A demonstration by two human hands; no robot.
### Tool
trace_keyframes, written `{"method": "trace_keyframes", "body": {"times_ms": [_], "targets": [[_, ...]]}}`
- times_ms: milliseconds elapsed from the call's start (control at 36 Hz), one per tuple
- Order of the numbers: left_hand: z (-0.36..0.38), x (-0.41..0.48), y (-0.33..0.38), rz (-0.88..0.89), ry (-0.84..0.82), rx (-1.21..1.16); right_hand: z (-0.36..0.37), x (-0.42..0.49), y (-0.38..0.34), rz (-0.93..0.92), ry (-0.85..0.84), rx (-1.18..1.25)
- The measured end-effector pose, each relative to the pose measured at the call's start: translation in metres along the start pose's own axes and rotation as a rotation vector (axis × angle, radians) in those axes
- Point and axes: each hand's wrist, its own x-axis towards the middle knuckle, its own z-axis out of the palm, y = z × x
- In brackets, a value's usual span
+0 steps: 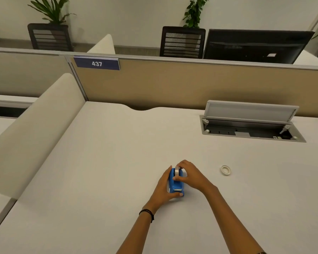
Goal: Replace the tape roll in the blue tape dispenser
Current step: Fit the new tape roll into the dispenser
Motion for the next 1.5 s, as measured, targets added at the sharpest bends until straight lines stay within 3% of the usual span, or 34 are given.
{"method": "trace_keyframes", "body": {"times_ms": [639, 861, 1000, 1194, 1500], "targets": [[0.002, 0.004, -0.01, 0.006, 0.014, 0.006, -0.003, 0.004, -0.002, 0.033, -0.052, -0.054], [0.002, 0.004, -0.008, 0.036, 0.016, 0.011, 0.004, -0.006, 0.003, 0.044, 0.006, -0.051], [0.0, 0.005, -0.007, 0.052, 0.019, 0.006, 0.011, -0.017, 0.003, -0.081, 0.183, 0.0], [0.0, 0.004, -0.009, 0.087, 0.034, 0.009, 0.017, -0.024, 0.013, -0.174, 0.254, -0.107], [0.002, 0.005, -0.011, 0.095, 0.04, 0.048, 0.02, -0.021, 0.017, -0.143, 0.211, -0.142]]}}
